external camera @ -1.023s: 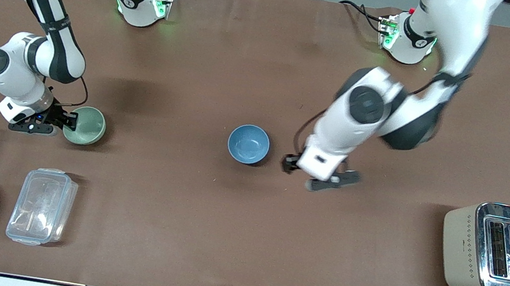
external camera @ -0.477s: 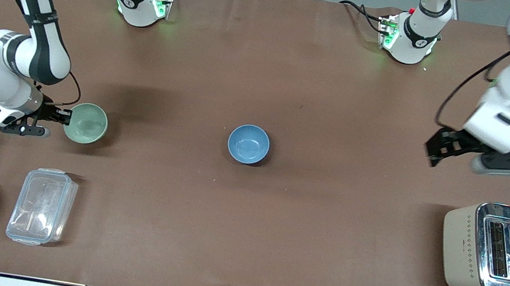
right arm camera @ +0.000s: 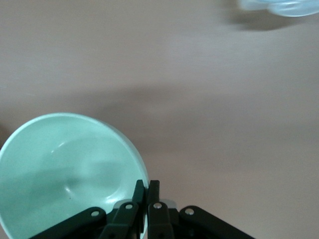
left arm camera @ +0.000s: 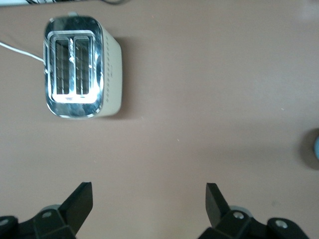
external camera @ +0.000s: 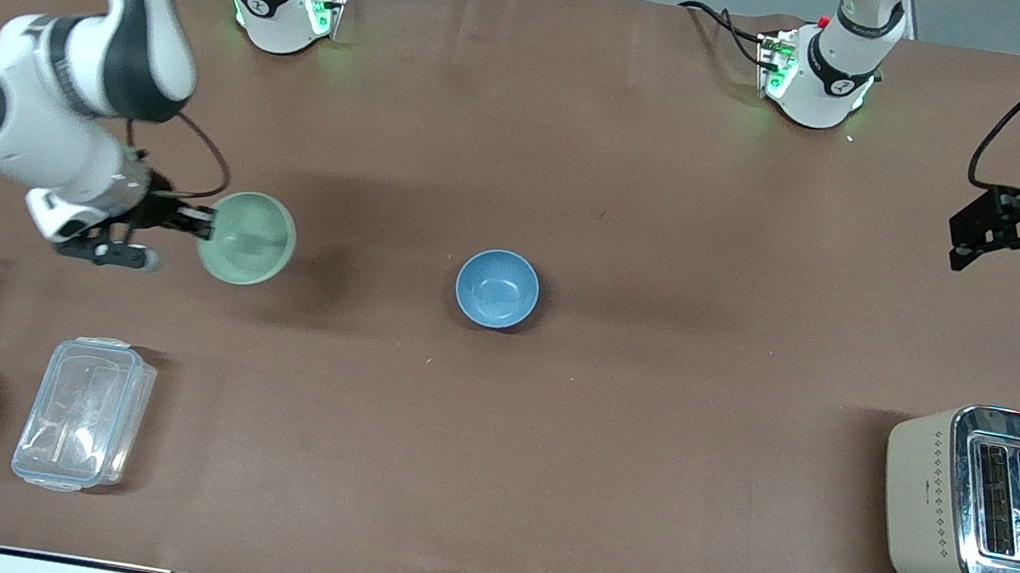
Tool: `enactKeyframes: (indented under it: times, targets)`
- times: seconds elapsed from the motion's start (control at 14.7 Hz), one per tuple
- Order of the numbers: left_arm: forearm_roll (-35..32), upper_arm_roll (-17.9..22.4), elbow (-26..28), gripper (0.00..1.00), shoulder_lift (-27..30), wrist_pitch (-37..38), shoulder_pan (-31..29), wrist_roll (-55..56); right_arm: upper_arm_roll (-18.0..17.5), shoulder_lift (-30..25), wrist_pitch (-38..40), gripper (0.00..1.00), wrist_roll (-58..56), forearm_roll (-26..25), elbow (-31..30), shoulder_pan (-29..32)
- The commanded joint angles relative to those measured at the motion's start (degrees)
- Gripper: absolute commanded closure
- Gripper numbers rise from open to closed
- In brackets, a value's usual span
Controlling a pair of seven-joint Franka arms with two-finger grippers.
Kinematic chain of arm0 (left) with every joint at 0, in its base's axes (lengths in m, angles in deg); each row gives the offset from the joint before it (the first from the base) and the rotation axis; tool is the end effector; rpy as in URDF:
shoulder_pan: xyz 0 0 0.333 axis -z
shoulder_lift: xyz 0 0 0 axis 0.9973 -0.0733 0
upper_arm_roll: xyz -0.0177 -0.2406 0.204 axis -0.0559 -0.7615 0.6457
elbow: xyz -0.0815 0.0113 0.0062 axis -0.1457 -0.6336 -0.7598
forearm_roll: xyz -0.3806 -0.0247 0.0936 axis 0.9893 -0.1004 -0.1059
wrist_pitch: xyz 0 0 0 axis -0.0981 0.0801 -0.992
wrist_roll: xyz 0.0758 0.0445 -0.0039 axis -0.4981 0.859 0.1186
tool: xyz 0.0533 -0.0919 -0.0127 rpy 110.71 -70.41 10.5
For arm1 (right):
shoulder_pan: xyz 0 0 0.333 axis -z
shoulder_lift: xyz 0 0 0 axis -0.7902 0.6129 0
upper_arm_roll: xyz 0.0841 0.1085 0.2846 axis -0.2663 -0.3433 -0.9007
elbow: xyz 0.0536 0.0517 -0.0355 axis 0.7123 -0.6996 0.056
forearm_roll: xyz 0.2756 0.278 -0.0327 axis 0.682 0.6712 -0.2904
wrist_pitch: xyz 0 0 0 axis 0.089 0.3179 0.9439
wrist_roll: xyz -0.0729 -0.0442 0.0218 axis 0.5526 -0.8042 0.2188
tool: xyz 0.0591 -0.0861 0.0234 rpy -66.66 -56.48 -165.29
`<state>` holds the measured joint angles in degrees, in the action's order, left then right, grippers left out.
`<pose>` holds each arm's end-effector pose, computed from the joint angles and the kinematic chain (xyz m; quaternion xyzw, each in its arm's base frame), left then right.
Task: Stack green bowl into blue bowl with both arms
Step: 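Carry the green bowl with the right gripper over the blue bowl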
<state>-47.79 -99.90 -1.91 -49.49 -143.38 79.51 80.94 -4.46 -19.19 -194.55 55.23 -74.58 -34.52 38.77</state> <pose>0.5464 -0.0829 0.6648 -0.9985 0.0203 -0.0437 0.0264 0.5545 0.1120 0.3879 -0.9957 0.0470 0.0534 0.0585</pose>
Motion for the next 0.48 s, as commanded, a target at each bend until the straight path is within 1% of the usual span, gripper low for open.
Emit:
enactKeyframes:
  times: [0.0,0.2,0.27,0.41]
  targets:
    - [4.1,7.4,7.7,0.0,6.5,0.1,6.1,-1.1,0.6,0.0,0.1,1.0,14.4,0.2,4.7,-11.0]
    - [4.1,8.2,9.6,0.0,8.1,1.1,9.0,-0.3,0.7,5.6,-0.4,1.0,25.0,-0.1,11.2,-18.0]
    - [4.1,8.2,10.5,0.0,8.7,1.1,9.1,-0.3,0.7,8.3,-2.3,1.0,28.9,-0.2,12.9,-20.6]
    - [4.1,8.2,10.3,0.0,8.7,1.1,8.7,-1.1,0.7,12.7,-8.5,1.0,35.3,-0.7,13.5,-25.3]
